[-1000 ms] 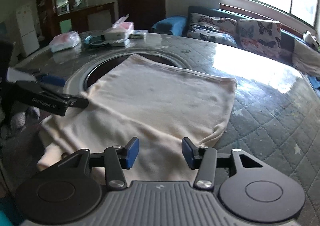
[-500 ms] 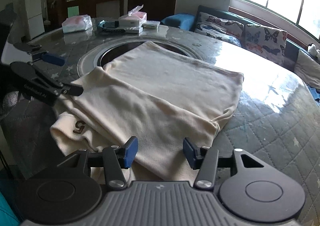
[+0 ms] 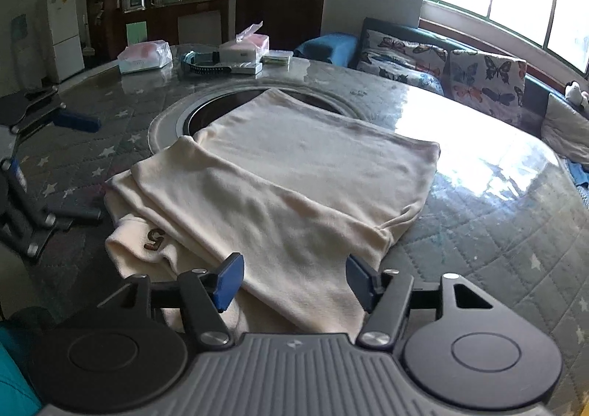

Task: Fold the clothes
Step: 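Grasp the shirt side with the left gripper and lift it over the body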

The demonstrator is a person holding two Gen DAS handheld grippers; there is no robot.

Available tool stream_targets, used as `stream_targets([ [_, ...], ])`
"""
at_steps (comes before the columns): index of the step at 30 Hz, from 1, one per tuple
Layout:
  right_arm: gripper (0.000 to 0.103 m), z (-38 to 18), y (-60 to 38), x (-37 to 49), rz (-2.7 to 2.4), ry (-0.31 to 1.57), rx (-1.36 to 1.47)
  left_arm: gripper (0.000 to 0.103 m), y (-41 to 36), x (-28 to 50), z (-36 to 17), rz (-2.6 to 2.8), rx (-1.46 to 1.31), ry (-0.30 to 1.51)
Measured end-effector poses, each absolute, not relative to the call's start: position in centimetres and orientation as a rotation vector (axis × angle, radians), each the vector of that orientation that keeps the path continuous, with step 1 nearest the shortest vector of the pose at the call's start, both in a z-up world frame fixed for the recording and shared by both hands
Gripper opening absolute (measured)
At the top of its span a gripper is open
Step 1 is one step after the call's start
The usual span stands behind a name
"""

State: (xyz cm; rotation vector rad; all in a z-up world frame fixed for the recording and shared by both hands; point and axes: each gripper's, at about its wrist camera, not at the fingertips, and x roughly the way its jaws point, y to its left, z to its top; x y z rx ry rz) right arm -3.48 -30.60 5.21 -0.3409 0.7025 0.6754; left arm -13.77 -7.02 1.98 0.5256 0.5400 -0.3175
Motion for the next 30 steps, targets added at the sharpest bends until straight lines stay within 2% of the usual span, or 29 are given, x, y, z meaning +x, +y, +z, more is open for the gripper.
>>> stream_targets([
  [9, 0.068, 6.2, -31.6, -4.2, 0.679, 0.681, -0.387, 0.058, -9.9, -14.1, 0.7, -0.459, 0.599, 0.486],
  [12, 0.069, 6.4, -31.8, -4.5, 0.682, 0.677, -0.402, 0.036, -10.5, -13.6, 0.6, -0.49, 0.594, 0.48],
  [13, 0.069, 6.5, -31.8, -4.7, 0.684, 0.675, -0.406, 0.024, -10.7, -13.4, 0.6, -0.497, 0.591, 0.479],
  [16, 0.074, 6.7, -31.9, -5.0, 0.696, 0.673, -0.421, 0.01, -10.7, -12.9, 1.2, -0.494, 0.564, 0.468],
  [26, 0.076, 6.0, -30.9, -6.6, 0.804, 0.661, -0.518, 0.009, -8.7, -8.3, 4.5, -0.422, 0.337, 0.507],
  [30, 0.065, 4.8, -29.7, -6.2, 0.798, 0.645, -0.509, 0.009, -8.5, -7.7, 4.3, -0.422, 0.326, 0.521],
])
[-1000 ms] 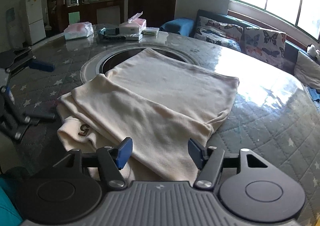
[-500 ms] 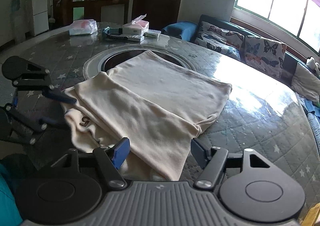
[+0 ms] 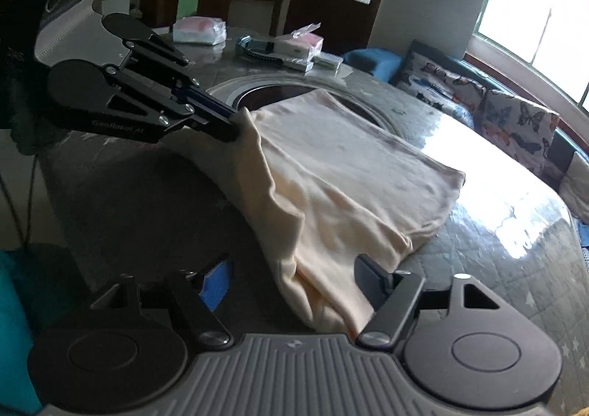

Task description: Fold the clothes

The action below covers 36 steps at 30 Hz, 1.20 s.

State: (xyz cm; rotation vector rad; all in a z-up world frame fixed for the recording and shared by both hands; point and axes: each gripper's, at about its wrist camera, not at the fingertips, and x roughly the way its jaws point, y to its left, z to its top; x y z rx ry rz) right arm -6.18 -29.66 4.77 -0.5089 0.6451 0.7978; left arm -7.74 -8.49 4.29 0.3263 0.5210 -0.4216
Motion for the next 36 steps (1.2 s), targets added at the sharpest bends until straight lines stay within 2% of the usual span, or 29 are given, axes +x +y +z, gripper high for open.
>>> stream_targets([
  [2, 0.055, 4.1, -29.1, -5.5, 0.798, 0.655, -0.484, 0.009, -8.3, -7.9, 4.1, -0.422, 0.323, 0.529],
  [4, 0.034, 3.5, -28.7, -4.9, 0.801, 0.673, -0.469, 0.014, -8.2, -8.1, 3.9, -0.422, 0.321, 0.536],
  [7, 0.02, 3.7, -28.5, -4.3, 0.809, 0.687, -0.436, 0.015, -7.6, -9.2, 3.4, -0.408, 0.344, 0.537],
  [9, 0.016, 4.0, -28.5, -4.0, 0.814, 0.691, -0.407, 0.022, -7.3, -10.2, 3.1, -0.403, 0.367, 0.529],
  [11, 0.015, 4.5, -28.7, -3.8, 0.817, 0.684, -0.384, 0.042, -7.0, -11.1, 2.6, -0.393, 0.397, 0.52],
  [14, 0.014, 5.4, -28.7, -3.5, 0.815, 0.669, -0.358, 0.045, -7.0, -12.1, 1.8, -0.385, 0.463, 0.507],
  [19, 0.013, 6.3, -28.7, -3.2, 0.799, 0.645, -0.327, 0.043, -7.8, -12.7, 0.3, -0.371, 0.599, 0.471],
  [22, 0.012, 6.5, -28.8, -3.2, 0.79, 0.633, -0.311, 0.018, -7.6, -12.6, -0.2, -0.342, 0.613, 0.465],
  [23, 0.012, 6.5, -28.8, -3.2, 0.788, 0.628, -0.308, 0.014, -7.4, -12.6, -0.2, -0.338, 0.606, 0.466],
  [28, 0.01, 6.8, -29.2, -3.7, 0.785, 0.602, -0.29, 0.01, -6.8, -13.7, 1.0, -0.349, 0.587, 0.436],
  [36, 0.01, 9.7, -30.7, -6.4, 0.827, 0.541, -0.281, 0.009, -6.1, -17.5, 4.9, -0.442, 0.524, 0.425],
])
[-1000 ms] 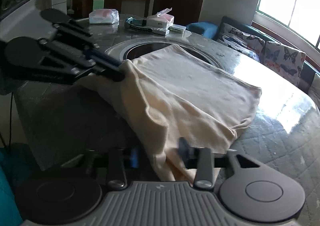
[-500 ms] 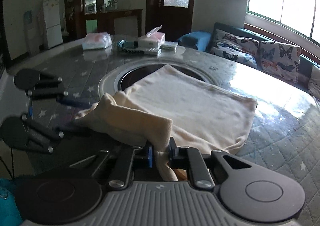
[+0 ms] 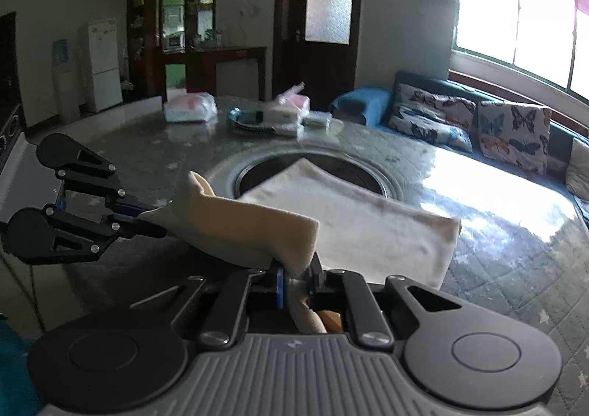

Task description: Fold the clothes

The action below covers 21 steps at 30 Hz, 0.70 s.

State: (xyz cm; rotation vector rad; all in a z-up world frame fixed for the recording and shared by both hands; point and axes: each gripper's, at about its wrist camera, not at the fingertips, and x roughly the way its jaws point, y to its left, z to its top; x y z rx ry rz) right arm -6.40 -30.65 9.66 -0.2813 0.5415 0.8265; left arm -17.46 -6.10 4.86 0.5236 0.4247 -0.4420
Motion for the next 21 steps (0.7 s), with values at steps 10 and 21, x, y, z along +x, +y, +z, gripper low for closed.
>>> stream_targets([
  [10, 0.01, 10.1, -31.2, -7.4, 0.844, 0.587, -0.249, 0.009, -5.3, -15.9, 6.4, -0.43, 0.425, 0.49],
  [21, 0.01, 11.4, -29.6, 0.9, 0.791, 0.629, -0.201, 0.009, -4.1, -5.5, 8.5, -0.36, 0.32, 0.513],
])
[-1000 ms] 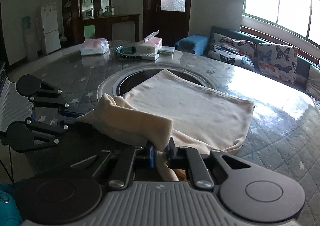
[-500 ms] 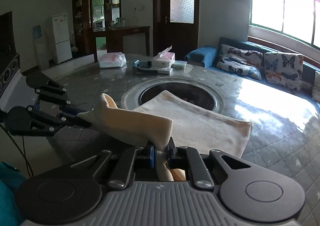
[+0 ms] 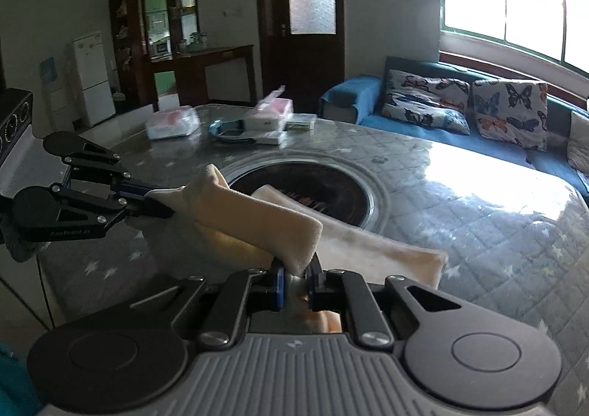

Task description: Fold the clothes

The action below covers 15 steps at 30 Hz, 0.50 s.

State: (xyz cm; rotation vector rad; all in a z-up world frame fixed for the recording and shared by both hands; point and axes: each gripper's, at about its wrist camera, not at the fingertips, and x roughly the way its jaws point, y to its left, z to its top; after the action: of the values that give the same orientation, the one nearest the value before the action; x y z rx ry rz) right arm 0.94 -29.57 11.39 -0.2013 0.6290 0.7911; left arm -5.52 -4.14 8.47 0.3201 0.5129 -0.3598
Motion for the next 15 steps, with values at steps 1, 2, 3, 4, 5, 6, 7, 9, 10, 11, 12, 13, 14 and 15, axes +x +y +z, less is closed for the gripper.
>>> stream_targets([
  [1, 0.01, 11.3, -29.3, 2.1, 0.782, 0.638, -0.197, 0.009, -4.1, -4.2, 8.2, -0.352, 0.317, 0.523],
  [2, 0.01, 11.3, -29.1, 3.0, 0.775, 0.646, -0.194, 0.009, -4.0, -2.9, 8.0, -0.344, 0.313, 0.534],
  [3, 0.01, 11.1, -28.6, 4.2, 0.766, 0.655, -0.194, 0.009, -3.9, -1.6, 7.7, -0.335, 0.308, 0.546],
  [4, 0.01, 10.8, -28.1, 5.6, 0.753, 0.666, -0.196, 0.009, -3.8, -0.2, 7.3, -0.318, 0.297, 0.565],
  [5, 0.01, 10.4, -27.7, 7.0, 0.742, 0.681, -0.193, 0.01, -3.7, 1.2, 6.7, -0.302, 0.287, 0.583],
  [6, 0.01, 9.9, -27.3, 8.4, 0.73, 0.699, -0.187, 0.01, -3.7, 2.7, 6.0, -0.286, 0.282, 0.601],
  [7, 0.011, 9.1, -26.9, 9.7, 0.713, 0.719, -0.177, 0.01, -3.6, 4.1, 5.2, -0.269, 0.274, 0.621],
  [9, 0.011, 7.4, -26.1, 12.2, 0.673, 0.759, -0.152, 0.013, -3.6, 6.3, 3.7, -0.234, 0.252, 0.671],
  [10, 0.014, 6.6, -25.9, 13.0, 0.656, 0.772, -0.141, 0.015, -3.6, 7.1, 3.0, -0.219, 0.248, 0.693],
  [11, 0.019, 5.6, -25.6, 13.9, 0.631, 0.787, -0.133, 0.016, -3.6, 7.9, 2.3, -0.206, 0.243, 0.713],
  [12, 0.021, 4.8, -25.4, 14.6, 0.612, 0.803, -0.128, 0.017, -3.5, 8.3, 1.9, -0.201, 0.227, 0.725],
  [13, 0.021, 3.9, -25.4, 15.2, 0.593, 0.822, -0.123, 0.023, -3.2, 8.4, 1.9, -0.193, 0.213, 0.722],
  [14, 0.022, 3.3, -25.5, 15.6, 0.58, 0.834, -0.117, 0.03, -2.9, 8.4, 1.9, -0.185, 0.2, 0.719],
  [15, 0.028, 3.0, -25.8, 15.8, 0.575, 0.835, -0.106, 0.033, -2.6, 8.4, 2.1, -0.176, 0.193, 0.718],
])
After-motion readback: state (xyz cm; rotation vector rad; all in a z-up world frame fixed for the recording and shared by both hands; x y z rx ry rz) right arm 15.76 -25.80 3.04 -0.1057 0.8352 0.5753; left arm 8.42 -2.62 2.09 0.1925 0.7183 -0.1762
